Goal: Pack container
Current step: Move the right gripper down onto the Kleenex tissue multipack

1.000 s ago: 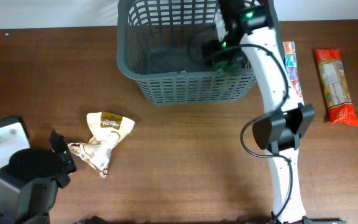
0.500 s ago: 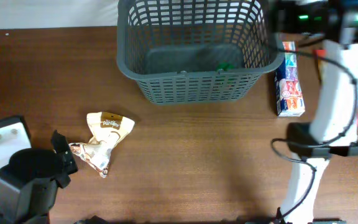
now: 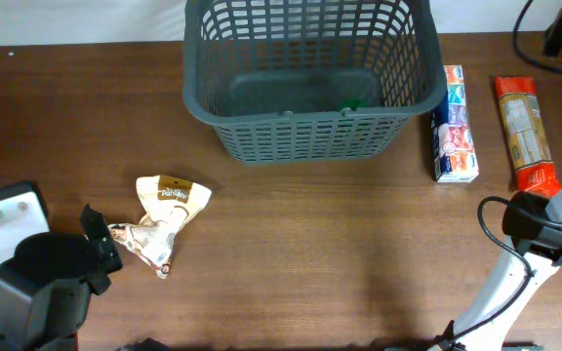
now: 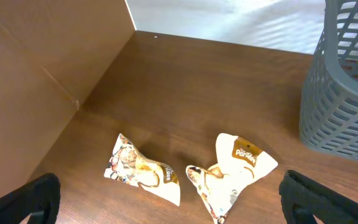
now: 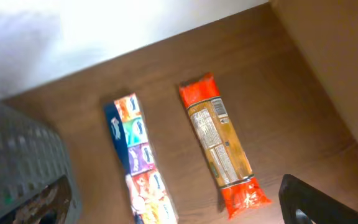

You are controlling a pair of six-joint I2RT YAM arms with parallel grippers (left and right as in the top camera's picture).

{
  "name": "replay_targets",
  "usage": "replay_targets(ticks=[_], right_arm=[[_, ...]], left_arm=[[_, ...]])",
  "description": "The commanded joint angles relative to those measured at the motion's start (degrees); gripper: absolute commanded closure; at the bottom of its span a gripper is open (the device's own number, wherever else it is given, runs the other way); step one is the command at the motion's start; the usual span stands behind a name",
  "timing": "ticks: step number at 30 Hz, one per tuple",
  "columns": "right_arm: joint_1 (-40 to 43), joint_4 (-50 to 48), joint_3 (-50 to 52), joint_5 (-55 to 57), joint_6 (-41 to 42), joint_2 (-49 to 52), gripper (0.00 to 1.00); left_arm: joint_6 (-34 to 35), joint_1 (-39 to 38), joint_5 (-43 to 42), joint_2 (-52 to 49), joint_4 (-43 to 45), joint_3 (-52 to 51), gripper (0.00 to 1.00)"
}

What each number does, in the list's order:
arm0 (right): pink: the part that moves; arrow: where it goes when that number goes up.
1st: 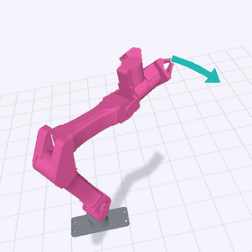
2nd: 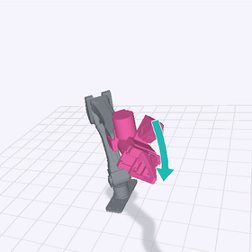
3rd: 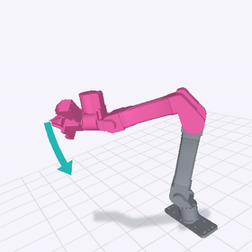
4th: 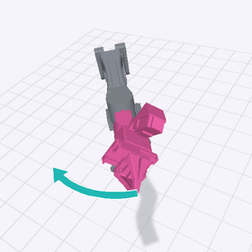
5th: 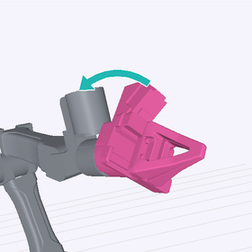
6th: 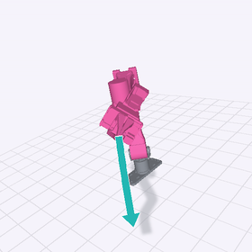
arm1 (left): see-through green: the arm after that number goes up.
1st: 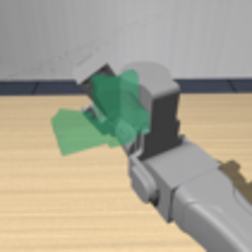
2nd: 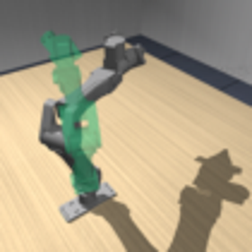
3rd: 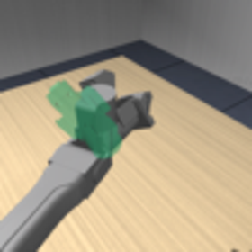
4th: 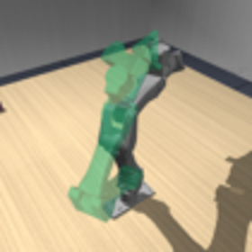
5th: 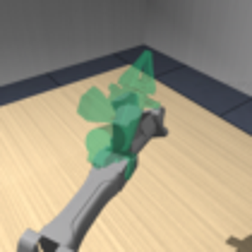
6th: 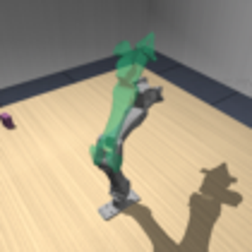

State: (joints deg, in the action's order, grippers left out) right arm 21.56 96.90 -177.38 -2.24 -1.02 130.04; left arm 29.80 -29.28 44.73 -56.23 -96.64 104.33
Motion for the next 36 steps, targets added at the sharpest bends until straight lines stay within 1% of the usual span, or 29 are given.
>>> replay_targets(ticks=[1, 7, 9, 13, 18, 23, 26, 31, 36], right_arm=[[-0.1, -1.8, 6.1, -4.3, -8.7, 1.4, 0.01], [-0.2, -7.5, 18.9, -4.3, -8.6, 1.6, 0.01], [-0.2, -7.9, 23.4, -6.4, -8.9, 1.6, 0.01], [-0.7, -9.1, 31.0, -8.9, -15.2, 1.6, 0.01], [-2.4, -12.2, 40.8, -8.5, -16.1, 1.6, 0.01], [-4.8, -15.5, 46.7, -7.9, -16.4, 1.6, 0.01], [-7.0, -17.7, 49.9, -4.5, -16.4, 1.6, 0.01], [-8.8, -19.8, 52.1, -3.1, -16.3, 1.6, 0.01], [-8.9, -20.3, 53.0, -2.6, -16.3, 1.6, 0.01]], left_arm=[[0.1, -0.2, -0.4, 0.0, 0.0, 0.0, 0.01], [0.1, -0.2, -0.4, 0.0, 0.0, 0.0, 0.01], [0.1, -0.2, -0.4, 0.0, 0.0, 0.0, 0.01], [0.1, -0.2, -0.4, 0.0, 0.0, 0.0, 0.01], [0.1, -0.2, -0.4, 0.0, 0.0, 0.0, 0.01], [0.1, -0.2, -0.4, 0.0, 0.0, 0.0, 0.01], [0.1, -0.2, -0.4, 0.0, 0.0, 0.0, 0.01], [0.1, -0.2, -0.4, 0.0, 0.0, 0.0, 0.01], [0.1, -0.2, -0.4, 0.0, 0.0, 0.0, 0.01]])
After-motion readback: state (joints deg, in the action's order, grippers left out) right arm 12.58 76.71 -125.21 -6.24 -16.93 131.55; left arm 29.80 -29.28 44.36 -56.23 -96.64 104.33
